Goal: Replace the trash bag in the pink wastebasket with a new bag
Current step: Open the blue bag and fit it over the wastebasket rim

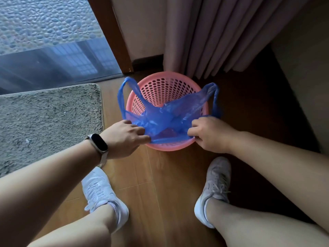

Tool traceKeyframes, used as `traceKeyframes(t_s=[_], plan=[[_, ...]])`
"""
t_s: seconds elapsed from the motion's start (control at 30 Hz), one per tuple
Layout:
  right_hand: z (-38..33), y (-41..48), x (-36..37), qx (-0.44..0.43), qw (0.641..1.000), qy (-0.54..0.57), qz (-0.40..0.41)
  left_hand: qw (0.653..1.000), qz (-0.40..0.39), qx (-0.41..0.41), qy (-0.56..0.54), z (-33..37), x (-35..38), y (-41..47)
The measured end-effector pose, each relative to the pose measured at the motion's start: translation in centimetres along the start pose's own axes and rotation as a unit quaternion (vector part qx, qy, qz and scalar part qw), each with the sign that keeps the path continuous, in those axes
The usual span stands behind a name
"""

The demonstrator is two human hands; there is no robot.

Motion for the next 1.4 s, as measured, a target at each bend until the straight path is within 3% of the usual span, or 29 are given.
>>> traceKeyframes(t_s=[0.2, 0.3, 0.43, 0.53, 0.67, 0.87, 0.97, 1.23, 1.4], plan=[[0.1, -2.1, 0.4, -0.009, 1.0, 0.008, -0.016, 0.997, 0.017, 0.07, 0.004, 1.9, 0.5, -2.2], [0.6, -3.2, 1.1, 0.006, 1.0, 0.013, -0.028, 0.999, 0.012, 0.045, 0.015, 1.7, 0.9, -2.8], [2.7, -4.3, 2.7, 0.108, 0.991, 0.074, -0.039, 1.0, 0.015, -0.017, 0.009, 0.1, 1.1, -3.0], [4.4, -4.1, 2.7, 0.195, 0.96, 0.191, 0.059, 0.995, 0.018, -0.072, -0.066, -0.9, 1.0, -3.4], [6.0, -3.2, 2.5, 0.29, 0.909, 0.235, 0.183, 0.964, 0.074, -0.197, -0.164, -3.1, 0.6, -2.9], [6.6, -1.0, 3.0, 0.358, 0.82, 0.349, 0.279, 0.907, 0.062, -0.354, -0.22, -5.0, 1.7, -2.1], [6.5, -0.2, 3.5, 0.375, 0.795, 0.38, 0.286, 0.885, 0.054, -0.402, -0.226, -5.6, 1.6, -2.1], [6.0, 0.0, 3.7, 0.374, 0.807, 0.372, 0.266, 0.85, 0.028, -0.47, -0.236, -7.0, 2.1, -2.9], [5.6, -0.2, 3.9, 0.338, 0.816, 0.395, 0.253, 0.869, -0.022, -0.412, -0.274, -7.1, 3.3, -4.3]])
Point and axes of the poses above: each hand's wrist, its own y-axis towards the middle knuckle, its own x-axis out of the palm, z = x × y, the point moved 8 cm from there along y, towards the middle knuckle, and after that the axes turned 14 degrees about -x, right-handed, at the moved point
